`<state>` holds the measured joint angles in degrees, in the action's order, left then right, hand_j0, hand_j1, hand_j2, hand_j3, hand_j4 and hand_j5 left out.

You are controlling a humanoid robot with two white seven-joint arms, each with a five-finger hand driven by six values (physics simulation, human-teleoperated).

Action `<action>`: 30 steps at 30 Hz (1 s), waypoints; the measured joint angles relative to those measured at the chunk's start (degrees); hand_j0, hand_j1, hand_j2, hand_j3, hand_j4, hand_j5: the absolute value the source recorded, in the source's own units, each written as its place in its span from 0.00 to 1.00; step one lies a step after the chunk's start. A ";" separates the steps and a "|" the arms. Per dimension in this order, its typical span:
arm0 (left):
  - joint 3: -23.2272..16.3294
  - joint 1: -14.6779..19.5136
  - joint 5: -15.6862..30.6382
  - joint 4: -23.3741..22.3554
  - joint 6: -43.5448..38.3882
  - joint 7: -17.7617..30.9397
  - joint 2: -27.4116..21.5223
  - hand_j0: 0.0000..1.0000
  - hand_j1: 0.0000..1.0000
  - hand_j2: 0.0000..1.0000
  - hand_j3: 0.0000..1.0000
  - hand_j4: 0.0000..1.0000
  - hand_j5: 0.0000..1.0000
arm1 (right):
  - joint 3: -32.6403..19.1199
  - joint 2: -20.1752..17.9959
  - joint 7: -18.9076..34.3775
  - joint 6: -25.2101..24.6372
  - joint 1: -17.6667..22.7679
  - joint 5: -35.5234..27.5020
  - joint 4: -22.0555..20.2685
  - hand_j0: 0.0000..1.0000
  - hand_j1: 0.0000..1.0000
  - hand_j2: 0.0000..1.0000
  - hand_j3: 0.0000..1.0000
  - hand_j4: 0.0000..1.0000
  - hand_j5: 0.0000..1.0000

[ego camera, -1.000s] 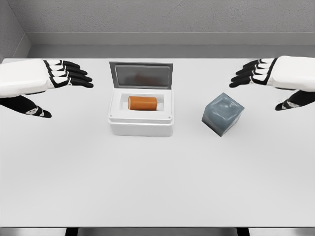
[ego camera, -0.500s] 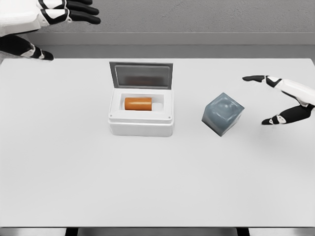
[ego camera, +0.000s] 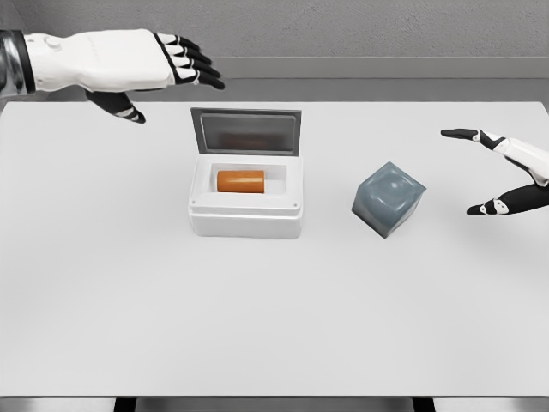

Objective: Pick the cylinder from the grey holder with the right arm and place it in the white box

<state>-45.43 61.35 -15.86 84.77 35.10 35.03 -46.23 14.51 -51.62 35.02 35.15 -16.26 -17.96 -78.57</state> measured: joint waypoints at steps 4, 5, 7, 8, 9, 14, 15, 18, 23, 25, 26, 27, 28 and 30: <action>-2.19 3.43 -3.56 -4.20 0.00 -0.01 2.52 1.00 1.00 1.00 1.00 1.00 1.00 | -0.02 0.01 0.00 0.00 -0.09 -0.02 0.02 1.00 1.00 1.00 1.00 1.00 1.00; -3.19 3.95 -3.98 -4.80 0.01 -0.01 2.83 1.00 1.00 1.00 1.00 1.00 1.00 | -0.04 0.01 0.00 0.00 -0.09 -0.01 0.02 1.00 1.00 1.00 1.00 1.00 1.00; -4.50 4.31 -4.84 -5.89 0.03 0.00 3.53 1.00 1.00 1.00 1.00 1.00 1.00 | -0.03 0.01 0.00 0.00 0.00 -0.02 0.02 1.00 1.00 1.00 1.00 1.00 1.00; -4.89 4.40 -5.44 -6.59 0.04 0.00 3.94 1.00 1.00 1.00 1.00 1.00 1.00 | -0.05 0.01 0.00 0.00 0.00 -0.01 0.02 1.00 1.00 1.00 1.00 1.00 1.00; -5.21 4.40 -6.07 -7.32 0.04 0.00 4.36 1.00 1.00 1.00 1.00 1.00 1.00 | -0.06 0.01 0.00 0.00 -0.09 -0.02 0.01 1.00 1.00 1.00 1.00 1.00 1.00; -6.42 5.27 -10.38 -9.19 0.03 0.00 5.64 1.00 1.00 1.00 1.00 1.00 1.00 | -0.06 0.02 0.00 0.00 0.00 -0.02 0.02 1.00 1.00 1.00 1.00 1.00 1.00; -6.86 5.54 -10.97 -9.55 0.03 0.00 5.79 1.00 1.00 1.00 1.00 1.00 1.00 | -0.05 0.02 0.00 0.00 0.00 -0.02 0.02 1.00 1.00 1.00 1.00 1.00 1.00; -7.75 6.33 -13.02 -11.06 0.03 0.00 6.64 1.00 1.00 1.00 1.00 1.00 1.00 | -0.07 0.05 0.00 0.00 0.00 -0.02 -0.02 1.00 1.00 1.00 1.00 1.00 1.00; -8.52 7.91 -15.41 -12.84 0.03 0.00 7.69 1.00 1.00 1.00 1.00 1.00 1.00 | -0.04 0.09 0.00 0.00 0.00 -0.08 -0.06 1.00 1.00 1.00 1.00 1.00 1.00; -8.69 8.00 -16.12 -13.38 0.03 0.00 8.00 1.00 1.00 1.00 1.00 1.00 1.00 | -0.02 0.10 0.00 0.00 0.00 -0.09 -0.06 1.00 1.00 1.00 1.00 1.00 1.00; -8.74 7.91 -16.75 -13.70 0.03 0.00 8.37 1.00 1.00 1.00 1.00 1.00 1.00 | -0.02 0.10 0.00 0.00 0.00 -0.10 -0.06 1.00 1.00 1.00 1.00 1.00 1.00; -8.78 7.91 -17.27 -14.18 0.04 0.00 8.85 1.00 1.00 1.00 1.00 1.00 1.00 | -0.01 0.10 0.00 0.00 0.00 -0.10 -0.06 1.00 1.00 1.00 1.00 1.00 1.00; -8.87 7.91 -17.66 -14.58 0.03 0.00 9.24 1.00 1.00 1.00 1.00 1.00 1.00 | -0.02 0.10 0.00 0.00 0.00 -0.10 -0.06 1.00 1.00 1.00 1.00 1.00 1.00; -9.57 8.17 -18.34 -15.07 0.03 0.00 9.76 1.00 1.00 1.00 1.00 1.00 1.00 | -0.04 0.15 0.00 0.00 0.00 -0.10 -0.06 1.00 1.00 1.00 1.00 1.00 1.00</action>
<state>-55.00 69.52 -34.21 69.70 35.13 35.03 -36.47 14.47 -51.47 35.02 35.15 -16.26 -18.07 -78.63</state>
